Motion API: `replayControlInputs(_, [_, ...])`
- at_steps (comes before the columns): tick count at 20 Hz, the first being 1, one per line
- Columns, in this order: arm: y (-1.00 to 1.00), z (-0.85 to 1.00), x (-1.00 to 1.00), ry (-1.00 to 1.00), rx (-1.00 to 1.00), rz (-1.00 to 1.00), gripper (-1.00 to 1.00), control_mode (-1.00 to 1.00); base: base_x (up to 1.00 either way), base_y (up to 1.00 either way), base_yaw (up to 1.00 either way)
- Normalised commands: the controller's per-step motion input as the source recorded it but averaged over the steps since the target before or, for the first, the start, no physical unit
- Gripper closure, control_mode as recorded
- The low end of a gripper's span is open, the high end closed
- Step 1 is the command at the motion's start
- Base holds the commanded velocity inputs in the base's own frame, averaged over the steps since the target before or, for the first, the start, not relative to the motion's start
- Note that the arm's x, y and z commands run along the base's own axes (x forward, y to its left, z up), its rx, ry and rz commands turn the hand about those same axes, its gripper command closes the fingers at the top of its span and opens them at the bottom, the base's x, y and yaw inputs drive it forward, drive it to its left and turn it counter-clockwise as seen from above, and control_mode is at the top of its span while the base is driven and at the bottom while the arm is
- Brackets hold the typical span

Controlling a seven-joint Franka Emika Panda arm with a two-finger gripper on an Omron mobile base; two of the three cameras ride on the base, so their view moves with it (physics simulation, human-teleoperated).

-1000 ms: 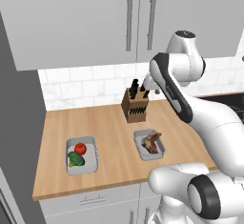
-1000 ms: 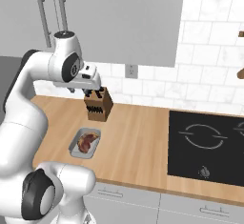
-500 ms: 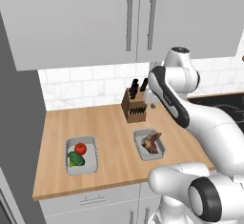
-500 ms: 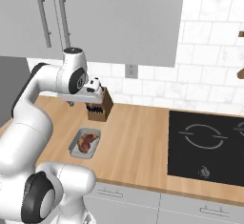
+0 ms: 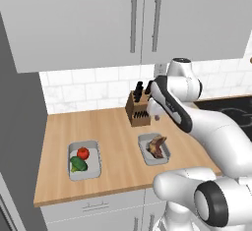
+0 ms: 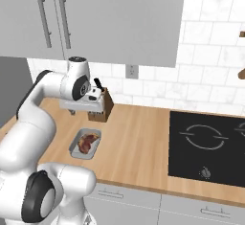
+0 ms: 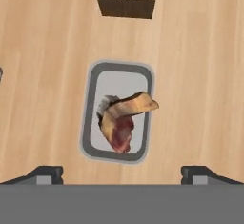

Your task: Take the meat container that has the steak and place it on the second highest rack of the freezer. Then take the vegetable container that has the tomato and broccoli and place it on the highest rack of the freezer.

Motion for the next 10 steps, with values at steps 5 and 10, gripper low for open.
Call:
replayControlInputs(5, [0.0, -0.32, 0.0, 0.02, 0.03, -0.28, -1.0, -1.0, 0.0, 0.0, 0.0])
replayControlInputs(10, [0.0, -0.36, 0.0, 0.02, 0.09, -0.56, -1.0, -1.0, 0.0, 0.0, 0.0])
